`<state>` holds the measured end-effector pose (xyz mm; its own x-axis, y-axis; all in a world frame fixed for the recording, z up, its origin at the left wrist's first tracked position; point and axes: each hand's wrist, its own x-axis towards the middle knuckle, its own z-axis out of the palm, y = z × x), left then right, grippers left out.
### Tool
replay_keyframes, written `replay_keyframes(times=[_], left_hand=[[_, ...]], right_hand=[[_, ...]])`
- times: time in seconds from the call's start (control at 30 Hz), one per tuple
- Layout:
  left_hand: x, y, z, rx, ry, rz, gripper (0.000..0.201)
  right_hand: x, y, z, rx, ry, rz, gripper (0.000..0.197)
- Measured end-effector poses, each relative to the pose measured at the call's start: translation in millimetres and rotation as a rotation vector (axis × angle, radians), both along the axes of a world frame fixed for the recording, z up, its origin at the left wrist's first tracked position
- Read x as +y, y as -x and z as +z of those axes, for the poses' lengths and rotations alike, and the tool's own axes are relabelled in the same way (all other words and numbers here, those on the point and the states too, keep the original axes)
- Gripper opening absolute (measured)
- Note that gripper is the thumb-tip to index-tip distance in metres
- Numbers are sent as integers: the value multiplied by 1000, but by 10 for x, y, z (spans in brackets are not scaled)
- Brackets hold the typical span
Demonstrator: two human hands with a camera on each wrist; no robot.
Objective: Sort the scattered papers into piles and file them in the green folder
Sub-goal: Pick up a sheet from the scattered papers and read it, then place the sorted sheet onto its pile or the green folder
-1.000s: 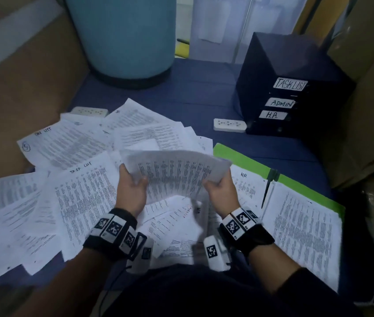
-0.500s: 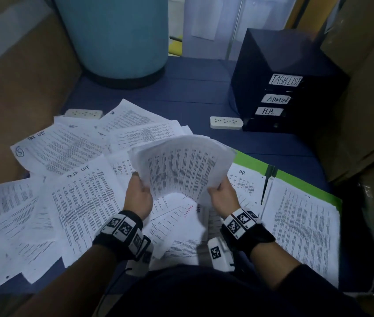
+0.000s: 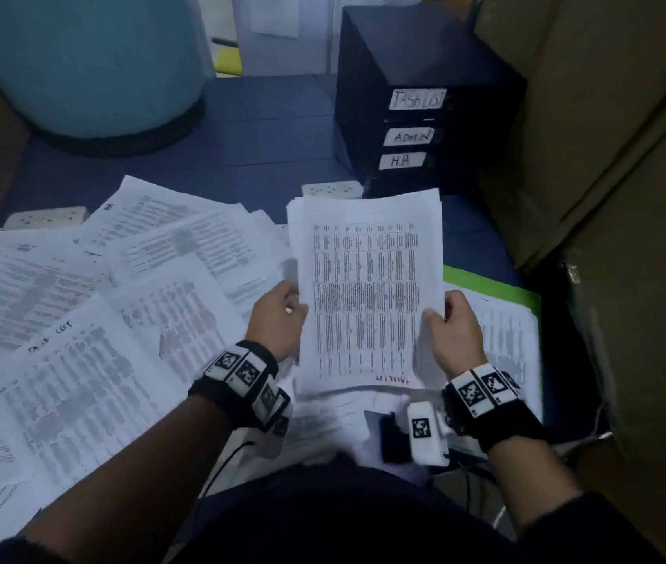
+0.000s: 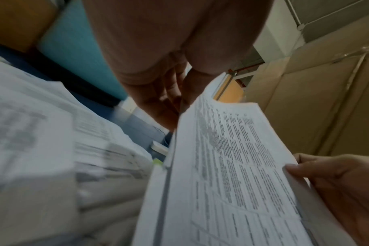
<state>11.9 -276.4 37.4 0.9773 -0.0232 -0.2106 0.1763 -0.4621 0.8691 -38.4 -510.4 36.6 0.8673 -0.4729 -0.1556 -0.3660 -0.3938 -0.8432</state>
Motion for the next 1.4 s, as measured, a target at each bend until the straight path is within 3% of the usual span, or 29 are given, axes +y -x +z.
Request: replay_keyframes(times=[0.17, 0.33, 0.5, 0.6, 0.7, 0.87, 1.1, 1.3, 1.4], left_hand=[[-823, 33, -179, 133, -8, -217, 28], [-1405, 168, -374, 301, -37, -382, 44], [-1529, 273, -509, 360, -169, -540, 52], [-1383, 256, -467, 387, -79, -485, 49], [-1105, 199, -389, 357, 83, -406, 38], [-325, 123, -242, 215, 181, -167, 25], [1181, 284, -136, 76, 76, 264, 25], [2399, 655, -341, 204, -155, 530, 36], [2836, 827, -474, 309, -192, 603, 45]], right_hand=[[-677, 415, -162, 156, 41, -213, 9], [-1075, 743, -396, 308, 81, -377, 27], [-1202, 878, -570, 462, 102, -348, 51], [-1191, 852, -545, 472, 228, -353, 56], [-1092, 724, -461, 389, 281, -297, 46], [-538, 234, -338, 250, 202, 64, 25], [964, -450, -250, 227, 175, 538, 25], [2384, -605, -319, 263, 200, 899, 24], [2971, -580, -415, 361, 264, 996, 40]])
